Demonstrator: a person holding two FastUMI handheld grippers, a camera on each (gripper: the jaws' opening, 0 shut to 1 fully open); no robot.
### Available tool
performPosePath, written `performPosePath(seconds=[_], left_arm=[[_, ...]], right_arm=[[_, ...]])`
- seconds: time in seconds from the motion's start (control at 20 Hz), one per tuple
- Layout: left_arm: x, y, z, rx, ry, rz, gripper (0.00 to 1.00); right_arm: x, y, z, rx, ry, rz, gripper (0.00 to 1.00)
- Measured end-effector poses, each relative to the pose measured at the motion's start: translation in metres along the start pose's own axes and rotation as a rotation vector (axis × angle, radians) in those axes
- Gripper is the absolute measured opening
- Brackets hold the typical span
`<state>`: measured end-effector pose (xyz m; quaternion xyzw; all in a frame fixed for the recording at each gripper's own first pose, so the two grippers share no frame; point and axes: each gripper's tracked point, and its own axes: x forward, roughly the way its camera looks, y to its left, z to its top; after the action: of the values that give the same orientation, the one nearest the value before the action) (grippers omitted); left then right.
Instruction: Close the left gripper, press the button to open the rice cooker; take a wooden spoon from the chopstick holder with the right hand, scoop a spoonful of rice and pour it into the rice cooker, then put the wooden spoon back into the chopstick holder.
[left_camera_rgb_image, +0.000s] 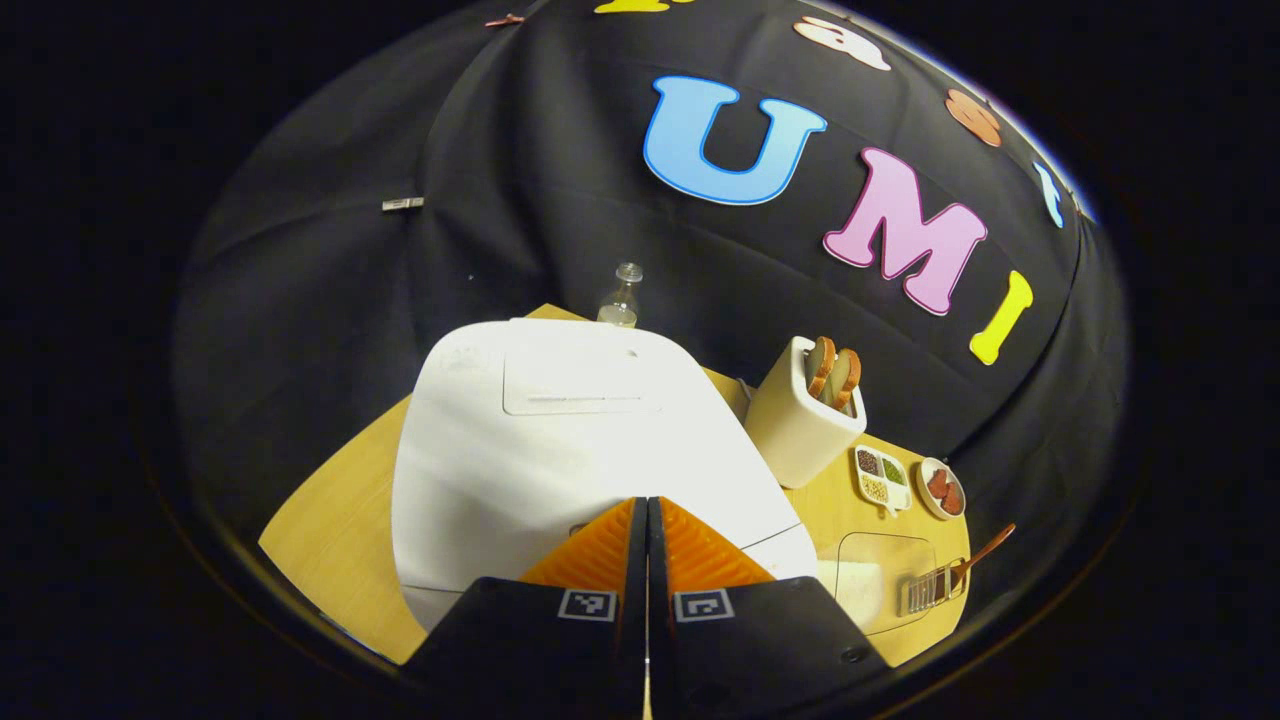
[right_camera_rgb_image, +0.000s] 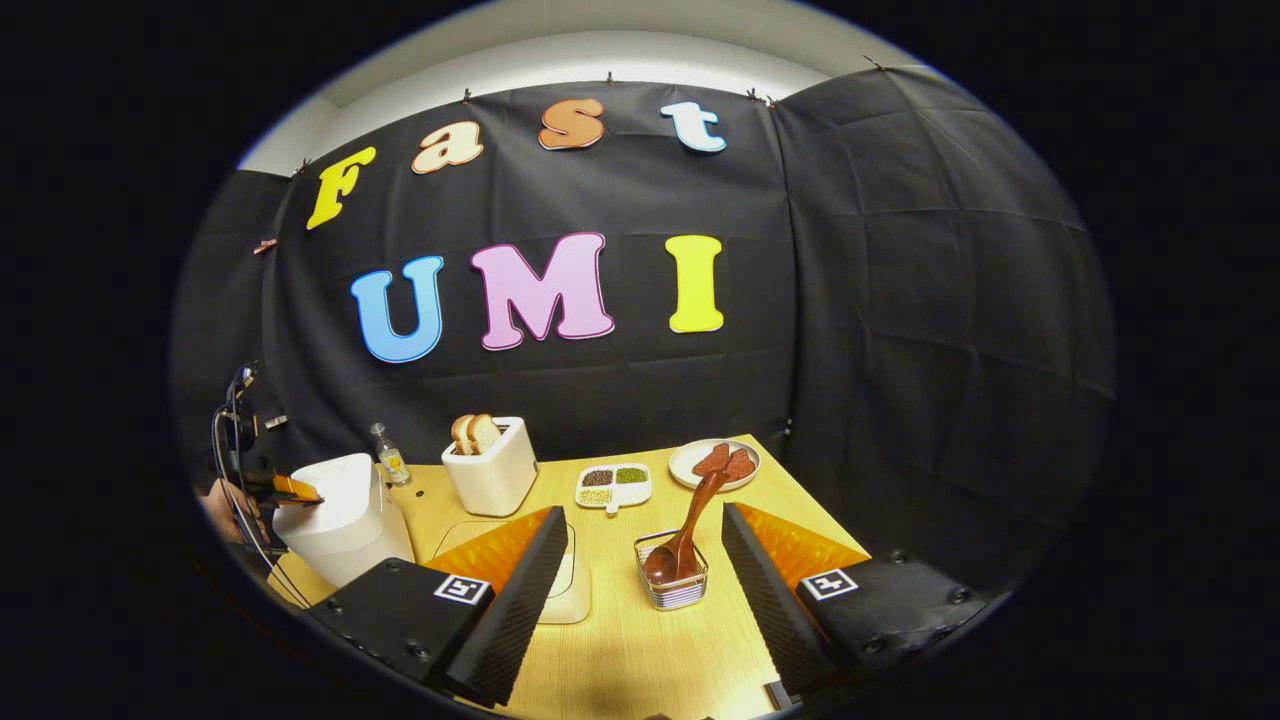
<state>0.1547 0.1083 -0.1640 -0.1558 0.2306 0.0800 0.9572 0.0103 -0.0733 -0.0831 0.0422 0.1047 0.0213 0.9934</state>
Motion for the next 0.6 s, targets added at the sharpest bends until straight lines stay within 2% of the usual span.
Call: performPosePath(seconds=[0.15, 0.25, 0.4, 0.6], left_arm=[[-0.008, -0.001, 0.009, -0.040, -0.028, 0.019, 0.07], [-0.026, -0.008, 0.033, 0.010, -0.135, 0.044, 0.08], [-0.066, -0.027, 0.077, 0.139, -0.294, 0.079, 0.07], [-0.111, -0.069, 0.081, 0.145, -0.397, 0.042, 0.06]], right_arm=[[0.008, -0.009, -0.002, -0.001, 0.000, 0.014, 0.96], [0.015, -0.015, -0.001, -0.006, 0.003, 0.023, 0.96], [0.029, -0.023, 0.000, -0.014, 0.004, 0.042, 0.96], [0.053, -0.027, 0.002, -0.038, -0.007, 0.080, 0.97]])
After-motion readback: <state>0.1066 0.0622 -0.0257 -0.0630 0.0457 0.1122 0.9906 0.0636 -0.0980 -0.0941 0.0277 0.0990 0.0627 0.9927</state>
